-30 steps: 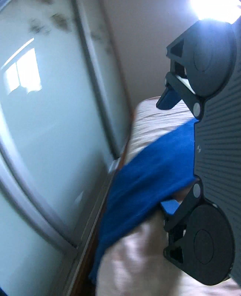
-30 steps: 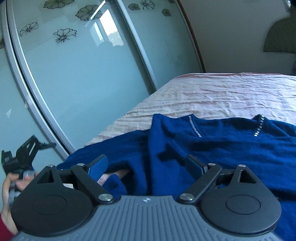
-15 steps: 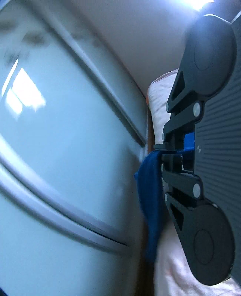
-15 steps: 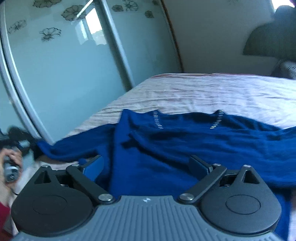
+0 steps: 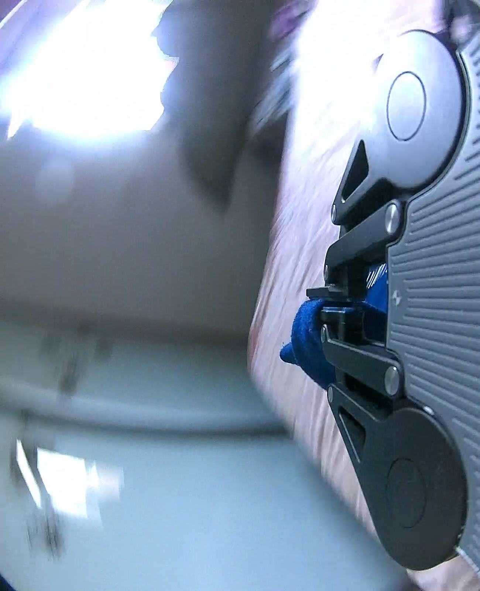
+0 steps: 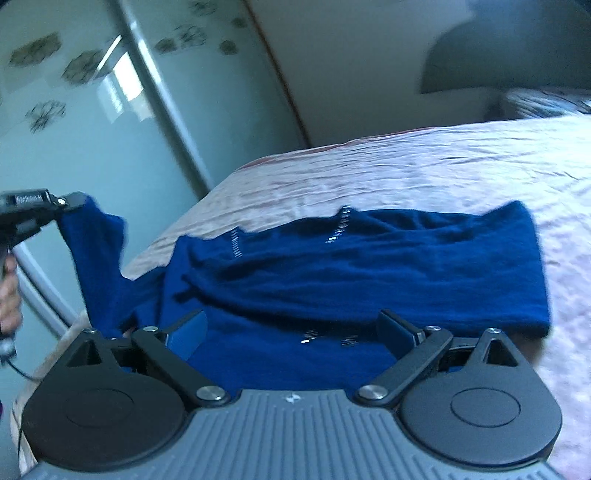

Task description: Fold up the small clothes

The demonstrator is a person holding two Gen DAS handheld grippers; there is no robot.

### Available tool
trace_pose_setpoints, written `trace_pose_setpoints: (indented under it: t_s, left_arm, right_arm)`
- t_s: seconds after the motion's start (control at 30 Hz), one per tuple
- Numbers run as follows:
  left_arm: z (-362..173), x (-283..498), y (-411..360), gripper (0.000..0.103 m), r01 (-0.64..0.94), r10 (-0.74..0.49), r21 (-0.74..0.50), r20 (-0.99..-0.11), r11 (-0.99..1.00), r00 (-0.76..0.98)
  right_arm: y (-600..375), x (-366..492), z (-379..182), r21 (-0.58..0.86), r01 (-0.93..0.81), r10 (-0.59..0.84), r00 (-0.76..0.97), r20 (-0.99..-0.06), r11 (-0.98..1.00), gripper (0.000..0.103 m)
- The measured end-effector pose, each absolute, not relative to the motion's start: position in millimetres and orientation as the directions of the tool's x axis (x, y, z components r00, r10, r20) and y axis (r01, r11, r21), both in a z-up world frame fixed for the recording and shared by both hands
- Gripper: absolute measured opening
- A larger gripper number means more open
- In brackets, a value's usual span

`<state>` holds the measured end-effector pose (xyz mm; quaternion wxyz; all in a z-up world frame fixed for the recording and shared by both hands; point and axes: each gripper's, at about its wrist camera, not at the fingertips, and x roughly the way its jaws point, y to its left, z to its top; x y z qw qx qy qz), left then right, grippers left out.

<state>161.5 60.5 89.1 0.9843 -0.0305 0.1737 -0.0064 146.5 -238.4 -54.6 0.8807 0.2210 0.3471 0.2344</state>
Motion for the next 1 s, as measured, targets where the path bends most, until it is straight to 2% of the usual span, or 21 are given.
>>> trace_pose_setpoints:
  t_s: [0.17, 0.27, 0.4, 0.43, 0.5, 0.57, 0.6, 0.67, 0.77, 0.87, 1.0]
  left_arm:
    - [34, 162, -34, 0.001, 0.247, -0.154, 0.139, -0.478, 0.959, 0.865]
    - [-16, 143, -59, 0.001, 0.34, -0.16, 0.237, -0.557, 0.91, 0.815]
    - [-57, 142, -50, 0.003, 0.374, -0.128, 0.274, -0.631, 0.886, 0.765]
    - [-53, 130, -47, 0.014, 0.377, -0.124, 0.284, -0.632, 0.882, 0.765]
    - [-53, 116, -49, 0.017, 0.385, -0.126, 0.306, -0.618, 0.87, 0.776]
    - [-55, 109, -51, 0.035, 0.387, -0.114, 0.349, -0.599, 0.854, 0.793]
    - [-55, 108, -50, 0.04, 0.383, -0.105, 0.37, -0.589, 0.846, 0.801]
    - [-53, 104, -49, 0.054, 0.391, -0.111, 0.391, -0.574, 0.833, 0.811]
    - [-45, 92, -28, 0.066, 0.435, -0.186, 0.318, -0.585, 0.842, 0.789]
    - [-36, 78, 6, 0.069, 0.396, -0.182, 0.255, -0.589, 0.882, 0.787]
    - [-30, 75, 52, 0.069, 0.24, -0.043, 0.239, -0.618, 0.941, 0.785]
  right_arm:
    - [-269, 148, -60, 0.592, -0.172, 0.528, 0.685, -0.503, 0.787, 0.099]
    - [-279, 152, -61, 0.606, -0.16, 0.527, 0.69, -0.495, 0.779, 0.099]
    - [-276, 164, -58, 0.646, -0.2, 0.584, 0.67, -0.458, 0.737, 0.099]
    - [-271, 168, -57, 0.643, -0.215, 0.593, 0.664, -0.455, 0.735, 0.099]
    - [-261, 175, -54, 0.634, -0.241, 0.607, 0.651, -0.456, 0.735, 0.099]
    - [-245, 185, -48, 0.614, -0.294, 0.631, 0.631, -0.451, 0.733, 0.099]
    - [-237, 189, -45, 0.592, -0.326, 0.638, 0.625, -0.45, 0.737, 0.099]
    - [-217, 195, -33, 0.515, -0.361, 0.608, 0.64, -0.469, 0.777, 0.099]
    - [-183, 195, -15, 0.329, -0.449, 0.556, 0.69, -0.463, 0.831, 0.099]
    - [-152, 186, -7, 0.161, -0.53, 0.54, 0.715, -0.443, 0.833, 0.099]
    - [-112, 165, -7, 0.076, -0.682, 0.646, 0.644, -0.41, 0.728, 0.097]
